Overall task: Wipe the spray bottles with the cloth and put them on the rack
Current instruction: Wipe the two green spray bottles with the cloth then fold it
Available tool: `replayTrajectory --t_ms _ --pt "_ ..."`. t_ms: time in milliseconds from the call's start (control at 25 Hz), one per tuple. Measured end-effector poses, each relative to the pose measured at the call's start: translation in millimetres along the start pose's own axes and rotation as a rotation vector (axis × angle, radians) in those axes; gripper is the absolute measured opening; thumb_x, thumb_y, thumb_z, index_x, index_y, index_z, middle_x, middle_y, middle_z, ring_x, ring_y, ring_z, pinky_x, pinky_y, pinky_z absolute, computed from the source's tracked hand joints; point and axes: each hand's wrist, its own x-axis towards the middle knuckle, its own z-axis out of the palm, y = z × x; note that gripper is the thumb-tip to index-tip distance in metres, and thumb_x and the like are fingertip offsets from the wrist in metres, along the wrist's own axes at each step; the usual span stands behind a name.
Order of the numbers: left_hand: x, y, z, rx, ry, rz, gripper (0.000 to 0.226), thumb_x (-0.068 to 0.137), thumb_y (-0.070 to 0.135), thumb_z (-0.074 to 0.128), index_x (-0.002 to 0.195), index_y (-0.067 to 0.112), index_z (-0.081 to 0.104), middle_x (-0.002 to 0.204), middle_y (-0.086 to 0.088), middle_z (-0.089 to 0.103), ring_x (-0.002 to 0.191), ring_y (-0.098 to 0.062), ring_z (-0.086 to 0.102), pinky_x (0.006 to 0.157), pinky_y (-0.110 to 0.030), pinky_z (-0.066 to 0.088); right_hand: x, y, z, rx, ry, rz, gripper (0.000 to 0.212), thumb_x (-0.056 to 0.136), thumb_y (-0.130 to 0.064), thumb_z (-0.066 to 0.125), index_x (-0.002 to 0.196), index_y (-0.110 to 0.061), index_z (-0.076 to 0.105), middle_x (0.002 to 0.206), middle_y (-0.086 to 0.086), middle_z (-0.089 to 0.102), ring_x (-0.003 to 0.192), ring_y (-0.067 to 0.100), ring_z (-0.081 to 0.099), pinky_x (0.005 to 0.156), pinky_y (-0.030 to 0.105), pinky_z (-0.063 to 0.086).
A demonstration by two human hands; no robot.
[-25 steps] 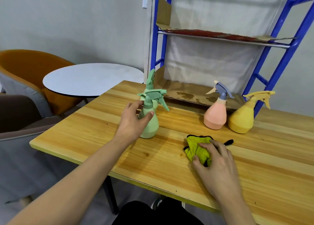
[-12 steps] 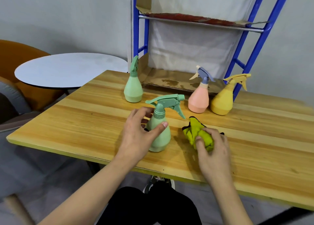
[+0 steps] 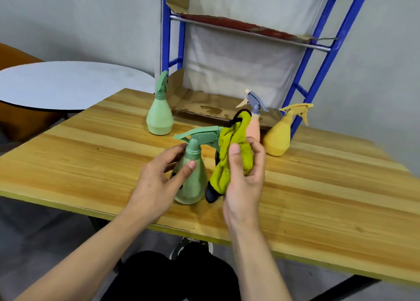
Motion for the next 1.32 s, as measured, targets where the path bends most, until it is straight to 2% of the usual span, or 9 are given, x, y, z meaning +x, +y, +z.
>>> replayTrajectory --t_ms 80,200,360,560,720,920,1040,1200,1320 --pt "2 -4 1 0.012 0.001 0.012 0.055 0.090 0.047 0.067 0.140 0.025 0.062 0.136 0.016 0.066 0.126 -0.003 0.063 0.106 -0.033 0.054 7 -3 -3 -0.114 -0.079 -0.059 0.033 0.081 -0.012 0.080 0.105 -0.023 0.061 0.099 -0.009 0.072 0.088 0.009 0.067 0.078 0.026 0.054" --pt "4 -7 2 0.015 -0.018 0.035 0.051 0.093 0.048 0.068 0.139 0.028 0.060 0.136 0.015 0.065 0.125 -0.002 0.063 0.109 -0.036 0.052 23 -6 -6 -0.279 -0.201 -0.056 0.050 0.077 -0.008 0.085 0.119 -0.024 0.062 0.107 -0.005 0.074 0.095 0.014 0.071 0.083 0.026 0.055" --pt "4 -9 1 0.056 -0.025 0.074 0.052 0.094 0.046 0.065 0.140 0.024 0.060 0.136 0.012 0.065 0.125 -0.003 0.062 0.108 -0.035 0.051 23 -3 1 -0.443 -0.237 -0.112 0.026 0.081 -0.011 0.083 0.104 -0.011 0.070 0.088 -0.002 0.076 0.077 0.010 0.069 0.073 0.021 0.054" --pt "4 -9 0 0.077 -0.047 0.072 0.051 0.098 0.043 0.063 0.144 0.024 0.057 0.137 0.013 0.063 0.129 -0.003 0.059 0.109 -0.032 0.050 27 -4 -6 -0.495 -0.246 -0.140 0.020 0.083 -0.014 0.082 0.099 -0.018 0.071 0.085 -0.005 0.075 0.074 0.010 0.068 0.072 0.024 0.056" --pt "3 -1 4 0.130 -0.086 0.059 0.052 0.097 0.045 0.060 0.146 0.034 0.047 0.133 0.030 0.055 0.131 0.007 0.052 0.111 -0.022 0.046 19 -2 -15 -0.296 -0.147 -0.018 0.017 0.085 -0.004 0.078 0.095 -0.017 0.074 0.088 -0.003 0.077 0.078 0.014 0.068 0.079 0.031 0.055" --pt "7 -2 4 0.120 -0.118 0.035 0.060 0.097 0.047 0.058 0.151 0.022 0.049 0.142 0.012 0.058 0.134 -0.001 0.053 0.114 -0.032 0.047 12 -2 -17 -0.097 -0.010 0.153 0.018 0.087 -0.004 0.075 0.097 -0.019 0.076 0.099 0.003 0.079 0.091 0.018 0.072 0.090 0.037 0.058" --pt "2 0 1 0.098 -0.092 -0.012 0.066 0.094 0.054 0.056 0.152 0.024 0.047 0.143 0.017 0.056 0.135 -0.001 0.052 0.114 -0.036 0.047 9 8 -32 -0.089 0.171 0.246 0.015 0.089 -0.014 0.076 0.103 -0.017 0.075 0.103 0.005 0.079 0.093 0.018 0.072 0.097 0.047 0.057" --pt "-3 3 6 0.133 -0.050 -0.046 0.061 0.096 0.051 0.055 0.152 0.029 0.046 0.128 0.031 0.055 0.124 0.016 0.049 0.106 -0.022 0.048 20 -22 -37 -0.417 0.096 -0.018 0.011 0.090 -0.032 0.075 0.101 -0.030 0.073 0.094 -0.010 0.075 0.086 0.006 0.067 0.085 0.031 0.054" --pt "-5 -2 7 0.127 -0.036 -0.042 0.058 0.096 0.054 0.057 0.150 0.034 0.048 0.132 0.029 0.056 0.126 0.010 0.052 0.108 -0.032 0.050 37 -78 -8 -0.740 -0.062 -0.347 0.029 0.094 -0.040 0.068 0.119 -0.033 0.055 0.105 -0.011 0.066 0.089 0.000 0.062 0.075 0.018 0.048"
